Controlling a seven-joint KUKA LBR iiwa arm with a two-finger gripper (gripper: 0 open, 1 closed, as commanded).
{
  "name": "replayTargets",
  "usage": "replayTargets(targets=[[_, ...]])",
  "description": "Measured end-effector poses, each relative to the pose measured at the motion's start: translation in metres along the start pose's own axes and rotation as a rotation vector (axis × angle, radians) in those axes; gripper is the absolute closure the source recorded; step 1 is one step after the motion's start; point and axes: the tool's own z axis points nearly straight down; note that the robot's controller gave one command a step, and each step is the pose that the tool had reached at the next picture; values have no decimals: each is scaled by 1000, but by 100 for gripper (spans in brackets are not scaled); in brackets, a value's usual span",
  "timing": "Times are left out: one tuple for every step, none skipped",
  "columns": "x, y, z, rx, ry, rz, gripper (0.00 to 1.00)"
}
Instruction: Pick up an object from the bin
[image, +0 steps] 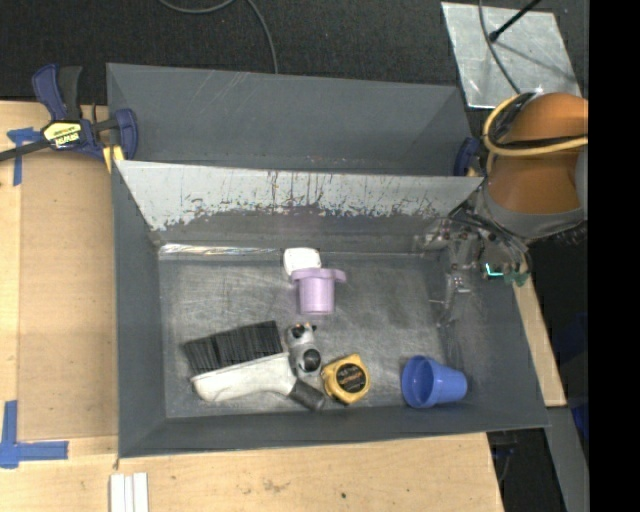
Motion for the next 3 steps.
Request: replayTargets(targets=[[-2,0,-4,1,-8,-2,0],[-13,111,62,0,-8,52,100],[-13,111,62,0,-8,53,100]])
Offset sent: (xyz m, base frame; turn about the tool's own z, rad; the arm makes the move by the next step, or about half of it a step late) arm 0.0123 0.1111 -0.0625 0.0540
